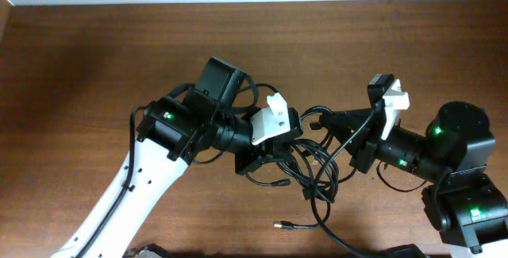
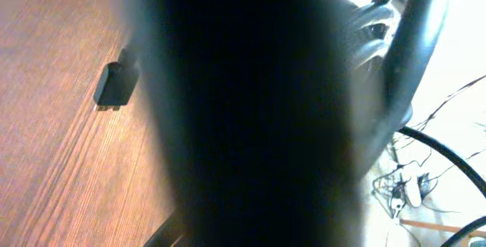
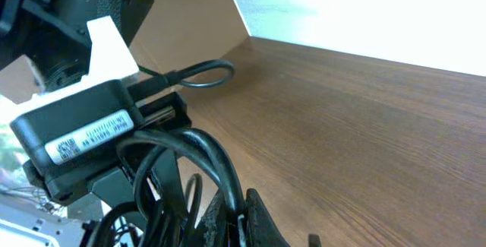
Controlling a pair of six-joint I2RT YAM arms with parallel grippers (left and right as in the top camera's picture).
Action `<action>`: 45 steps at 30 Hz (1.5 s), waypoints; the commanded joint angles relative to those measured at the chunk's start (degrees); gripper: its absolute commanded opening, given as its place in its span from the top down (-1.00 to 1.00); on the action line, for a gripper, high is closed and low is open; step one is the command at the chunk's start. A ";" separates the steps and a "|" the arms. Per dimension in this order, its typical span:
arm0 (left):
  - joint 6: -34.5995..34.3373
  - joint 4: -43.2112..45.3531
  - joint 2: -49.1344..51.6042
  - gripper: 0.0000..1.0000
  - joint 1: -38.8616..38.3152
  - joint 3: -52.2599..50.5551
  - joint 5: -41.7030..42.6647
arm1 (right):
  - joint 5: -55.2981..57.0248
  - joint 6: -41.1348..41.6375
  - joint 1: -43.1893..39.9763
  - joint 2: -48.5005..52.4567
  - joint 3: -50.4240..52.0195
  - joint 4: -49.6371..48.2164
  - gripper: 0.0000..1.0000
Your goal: Untangle cables
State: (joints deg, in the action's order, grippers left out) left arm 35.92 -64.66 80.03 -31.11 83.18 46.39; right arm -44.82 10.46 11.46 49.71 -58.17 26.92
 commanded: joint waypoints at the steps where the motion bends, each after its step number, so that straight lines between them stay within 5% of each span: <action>1: 0.07 -2.23 -0.31 1.00 -1.14 0.44 -5.70 | 3.76 0.26 0.09 -0.13 -0.76 -1.42 0.78; 12: 0.07 -2.49 -0.31 1.00 -1.09 0.46 -8.52 | 3.69 0.26 0.09 -0.13 -0.76 3.85 0.14; 27: -6.80 -1.18 -0.33 1.00 4.17 0.46 -10.16 | 3.06 0.26 0.09 -2.01 -0.76 8.98 0.07; 45: -6.75 3.72 -0.33 1.00 4.92 0.46 1.25 | 3.56 -2.93 0.15 -1.99 -0.76 11.47 0.06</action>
State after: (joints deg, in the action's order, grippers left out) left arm 29.87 -61.39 80.05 -26.28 83.15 42.30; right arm -41.43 8.78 11.46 48.14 -58.19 38.41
